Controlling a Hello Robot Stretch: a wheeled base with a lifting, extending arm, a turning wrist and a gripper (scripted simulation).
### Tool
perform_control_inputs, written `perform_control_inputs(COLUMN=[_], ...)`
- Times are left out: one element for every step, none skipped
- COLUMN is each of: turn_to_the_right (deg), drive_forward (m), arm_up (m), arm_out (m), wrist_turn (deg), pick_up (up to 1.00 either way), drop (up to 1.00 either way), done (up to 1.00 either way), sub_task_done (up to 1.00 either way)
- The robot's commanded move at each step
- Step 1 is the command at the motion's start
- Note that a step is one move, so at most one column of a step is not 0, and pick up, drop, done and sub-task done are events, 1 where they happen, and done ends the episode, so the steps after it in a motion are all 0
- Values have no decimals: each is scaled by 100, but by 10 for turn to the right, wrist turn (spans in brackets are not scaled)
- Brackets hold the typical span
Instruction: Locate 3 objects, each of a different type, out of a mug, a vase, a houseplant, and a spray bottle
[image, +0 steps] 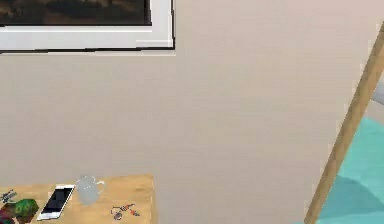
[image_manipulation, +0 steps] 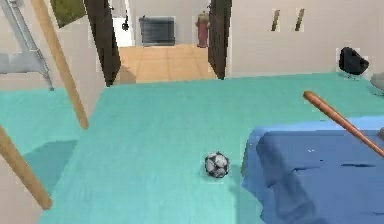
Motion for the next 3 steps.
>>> perform_control_inputs(turn_to_the_right=[-330,0,450], drive_forward=[0,0,0], arm_up=[0,0,0], arm_out=[0,0,0], wrist_turn=[0,0,0], pick_up=[0,0,0], drop=[0,0,0], done=[0,0,0], sub_task_done=[0,100,0])
